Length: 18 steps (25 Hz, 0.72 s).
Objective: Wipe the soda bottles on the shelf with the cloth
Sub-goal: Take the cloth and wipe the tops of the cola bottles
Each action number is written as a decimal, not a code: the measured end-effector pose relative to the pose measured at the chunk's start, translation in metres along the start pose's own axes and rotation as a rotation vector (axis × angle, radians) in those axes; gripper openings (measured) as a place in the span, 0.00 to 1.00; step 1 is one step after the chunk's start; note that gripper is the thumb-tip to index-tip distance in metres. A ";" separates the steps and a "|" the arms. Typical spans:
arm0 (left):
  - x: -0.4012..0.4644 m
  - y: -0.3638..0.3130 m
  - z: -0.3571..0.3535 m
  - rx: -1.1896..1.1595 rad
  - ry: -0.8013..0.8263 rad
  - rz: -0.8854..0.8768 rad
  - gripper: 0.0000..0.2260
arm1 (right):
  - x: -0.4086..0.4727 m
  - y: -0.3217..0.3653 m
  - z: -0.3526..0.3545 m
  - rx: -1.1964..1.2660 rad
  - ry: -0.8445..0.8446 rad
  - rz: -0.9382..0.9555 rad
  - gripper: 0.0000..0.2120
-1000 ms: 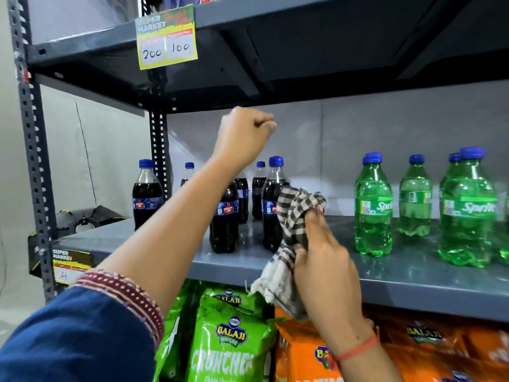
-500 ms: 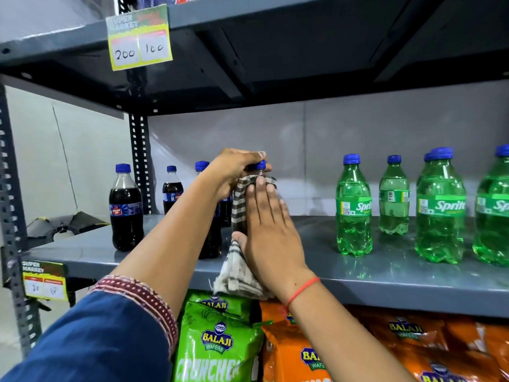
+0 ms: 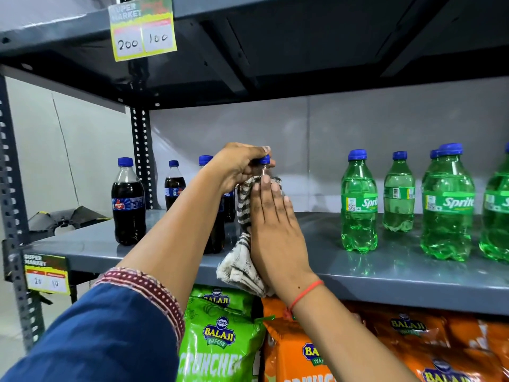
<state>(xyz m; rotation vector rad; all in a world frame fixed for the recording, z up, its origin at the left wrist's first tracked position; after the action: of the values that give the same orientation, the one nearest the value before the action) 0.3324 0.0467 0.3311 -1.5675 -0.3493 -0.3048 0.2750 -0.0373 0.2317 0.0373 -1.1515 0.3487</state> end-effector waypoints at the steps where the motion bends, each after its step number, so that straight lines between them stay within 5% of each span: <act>1: 0.000 0.000 -0.001 0.002 -0.003 0.004 0.11 | 0.001 -0.001 0.000 0.000 -0.004 0.020 0.28; 18: 0.012 -0.001 -0.004 0.053 0.117 0.127 0.11 | 0.006 -0.014 -0.001 0.195 0.155 0.118 0.27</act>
<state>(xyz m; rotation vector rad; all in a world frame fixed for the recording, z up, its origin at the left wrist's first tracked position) 0.3426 0.0435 0.3370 -1.5054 -0.1646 -0.2850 0.2820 -0.0490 0.2383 0.1117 -0.9657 0.5585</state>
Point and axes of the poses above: each hand's wrist, its own x-axis towards the middle knuckle, its own z-axis out of the back of the hand, y = z × x, the point moved 4 cm from there along x, towards the middle knuckle, and after that the axes turned 7 degrees about -x, right-handed, at the moved point
